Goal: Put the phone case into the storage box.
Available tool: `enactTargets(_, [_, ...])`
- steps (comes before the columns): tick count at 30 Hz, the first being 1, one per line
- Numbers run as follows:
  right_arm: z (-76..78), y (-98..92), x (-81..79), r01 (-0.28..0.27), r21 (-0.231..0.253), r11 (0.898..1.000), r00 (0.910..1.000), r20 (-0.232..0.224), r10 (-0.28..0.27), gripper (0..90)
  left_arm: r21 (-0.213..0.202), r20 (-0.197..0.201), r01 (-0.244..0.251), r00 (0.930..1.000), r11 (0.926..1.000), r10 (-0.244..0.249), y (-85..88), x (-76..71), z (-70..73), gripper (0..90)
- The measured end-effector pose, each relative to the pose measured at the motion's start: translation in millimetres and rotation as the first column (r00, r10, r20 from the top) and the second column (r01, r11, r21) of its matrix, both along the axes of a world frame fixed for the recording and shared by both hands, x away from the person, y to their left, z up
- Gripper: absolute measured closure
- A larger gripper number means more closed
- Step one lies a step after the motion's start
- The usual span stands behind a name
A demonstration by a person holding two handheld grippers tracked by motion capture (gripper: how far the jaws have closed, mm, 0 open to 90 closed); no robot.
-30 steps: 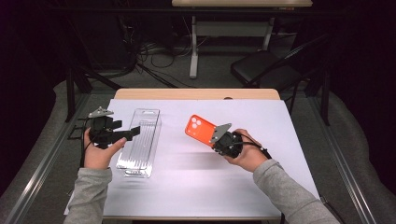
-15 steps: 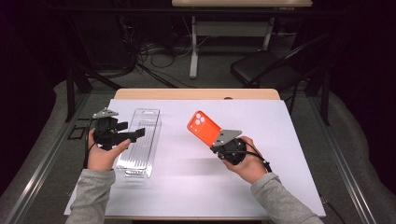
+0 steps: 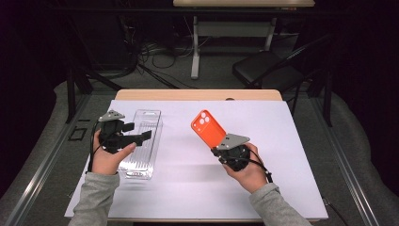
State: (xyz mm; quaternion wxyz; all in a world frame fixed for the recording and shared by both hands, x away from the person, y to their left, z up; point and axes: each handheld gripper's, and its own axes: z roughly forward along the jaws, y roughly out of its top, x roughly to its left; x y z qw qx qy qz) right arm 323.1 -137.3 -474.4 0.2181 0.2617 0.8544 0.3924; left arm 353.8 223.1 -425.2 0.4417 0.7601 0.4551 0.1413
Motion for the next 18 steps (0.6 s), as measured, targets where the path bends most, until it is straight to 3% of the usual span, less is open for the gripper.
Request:
enactTargets(4, [0.2,-0.3,-2.4,0.019,0.053,0.998,0.9998,-0.005,-0.019,88.8,0.003,0.003,0.015,0.9999,0.9999,-0.015,-4.2,-1.2,0.3,19.9])
enactTargets(18, [-2.2,8.2,-11.2,0.053,0.128,0.99,0.9977,0.035,-0.058,88.8,-0.015,0.016,0.085,0.9963,0.9963,-0.085,-21.4,-6.6,-1.1,21.0])
